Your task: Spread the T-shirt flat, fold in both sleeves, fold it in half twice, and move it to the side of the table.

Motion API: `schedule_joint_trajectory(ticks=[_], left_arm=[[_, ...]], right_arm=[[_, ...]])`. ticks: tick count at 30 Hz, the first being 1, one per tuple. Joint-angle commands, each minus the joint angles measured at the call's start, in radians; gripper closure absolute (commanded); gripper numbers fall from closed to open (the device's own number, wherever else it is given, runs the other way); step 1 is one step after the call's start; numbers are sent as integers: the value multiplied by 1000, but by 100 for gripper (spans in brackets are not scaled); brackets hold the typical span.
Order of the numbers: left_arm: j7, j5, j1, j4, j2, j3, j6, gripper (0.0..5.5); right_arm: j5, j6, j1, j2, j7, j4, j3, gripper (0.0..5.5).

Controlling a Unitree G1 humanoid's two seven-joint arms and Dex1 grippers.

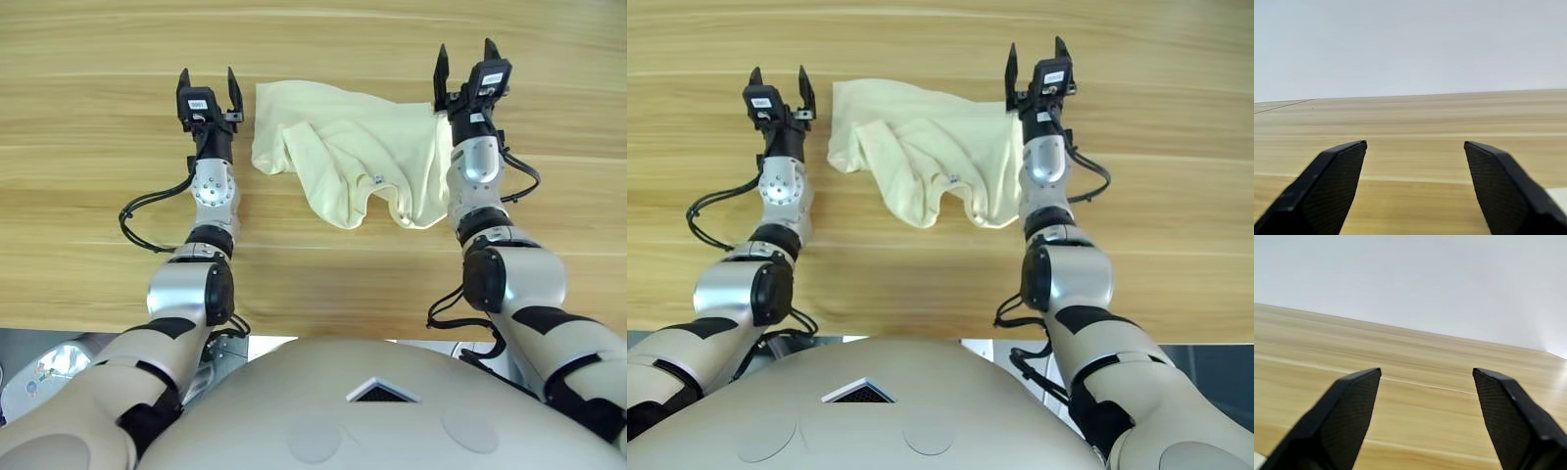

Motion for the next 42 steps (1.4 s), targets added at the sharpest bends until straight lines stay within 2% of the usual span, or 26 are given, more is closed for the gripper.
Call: schedule_joint_trajectory(ticks=[1,7,12,16,21,25,28,35,42], left_arm=[[4,-19,-36,21,33,29,13,180],[-8,-14,-42,-1,5,22,-47,180],[-12,-1,-3,-112,-7,-1,-158,180],[-5,-11,-9,-165,5,12,-157,180],[8,13,-63,-155,24,3,-132,180],[18,37,-94,-134,23,-14,-112,180],[82,135,-103,-120,51,-68,-77,180],[42,50,-95,-96,7,-33,-33,180],[17,43,-116,-37,-47,-52,55,180]], right_arm=[[-11,33,-59,23,-19,22,7,201],[16,-68,-14,20,-19,-20,-15,201],[-65,-147,-2,30,-84,-73,46,201],[-163,-105,-52,54,-220,-81,106,201],[-188,-33,-112,67,-321,-47,119,201],[-228,19,-120,42,-383,-38,146,201],[-280,43,-121,9,-436,-50,182,201],[-172,57,-96,30,-382,-60,116,201],[-125,112,-58,20,-351,-51,92,201]])
